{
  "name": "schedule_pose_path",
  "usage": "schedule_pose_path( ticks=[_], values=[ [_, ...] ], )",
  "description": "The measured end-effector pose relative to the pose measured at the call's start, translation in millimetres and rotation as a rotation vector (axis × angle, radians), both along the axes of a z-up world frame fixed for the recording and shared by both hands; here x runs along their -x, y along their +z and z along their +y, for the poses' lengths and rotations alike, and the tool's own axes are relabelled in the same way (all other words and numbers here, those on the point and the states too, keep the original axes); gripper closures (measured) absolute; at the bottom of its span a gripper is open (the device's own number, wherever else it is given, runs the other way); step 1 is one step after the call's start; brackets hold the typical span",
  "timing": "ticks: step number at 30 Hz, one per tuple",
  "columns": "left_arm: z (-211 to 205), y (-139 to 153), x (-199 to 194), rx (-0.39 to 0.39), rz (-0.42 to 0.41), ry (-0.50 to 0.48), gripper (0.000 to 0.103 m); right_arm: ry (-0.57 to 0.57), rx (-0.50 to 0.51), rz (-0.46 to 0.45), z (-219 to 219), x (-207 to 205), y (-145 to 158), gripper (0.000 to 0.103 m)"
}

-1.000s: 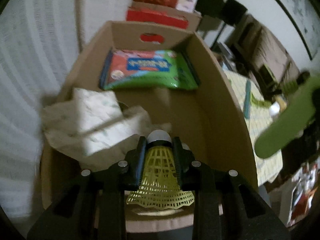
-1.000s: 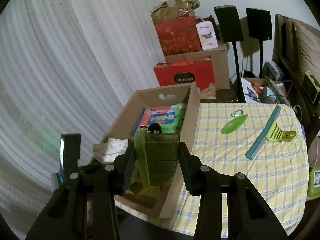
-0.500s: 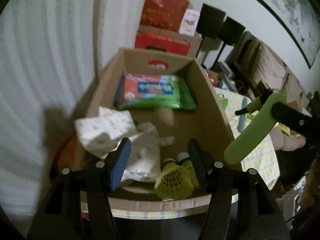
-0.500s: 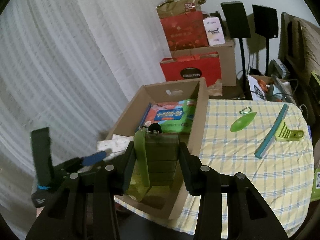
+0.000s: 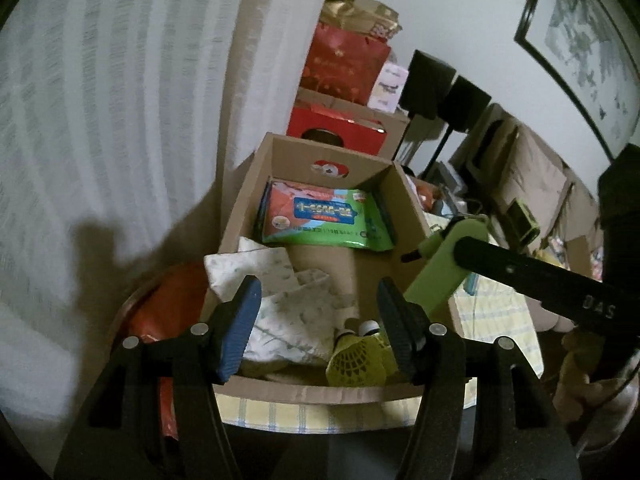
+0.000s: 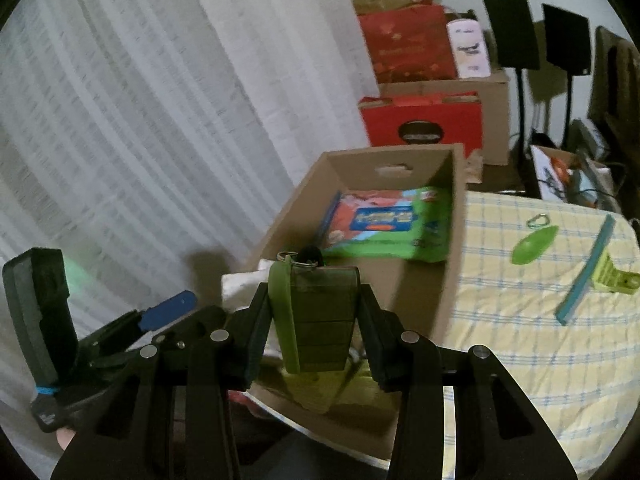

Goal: Organize objects
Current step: 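Lower the dark green case into the box and open the right gripper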

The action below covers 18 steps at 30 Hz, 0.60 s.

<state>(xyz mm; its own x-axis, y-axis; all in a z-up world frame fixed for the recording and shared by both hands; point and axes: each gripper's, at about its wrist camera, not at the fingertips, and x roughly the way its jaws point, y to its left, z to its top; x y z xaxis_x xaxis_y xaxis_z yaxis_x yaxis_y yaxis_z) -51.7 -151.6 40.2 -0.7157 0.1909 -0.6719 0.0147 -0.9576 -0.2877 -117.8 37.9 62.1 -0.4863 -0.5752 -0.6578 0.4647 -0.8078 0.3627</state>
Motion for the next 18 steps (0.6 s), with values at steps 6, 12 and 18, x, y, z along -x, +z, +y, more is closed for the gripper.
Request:
schedule_pose_path(
  ticks=[6,12,18],
  values=[
    [-18.9,-6.8,-10.1,-0.017,-0.005,0.04,0.046,0.062,0.055,-0.1,-31.6,15.3,-16.6,0.06],
    [-25.8,-17.4,-18.1,-0.001,-0.017,0.055,0.046,0.101,0.039,-0.199,-64.1,33.1,-47.0,0.06],
    [-27.4,-26.3,-15.3,0.017,-0.035,0.059,0.046,0.094,0.004,-0.224,-75.6,41.5,-67.2,0.06]
  ],
)
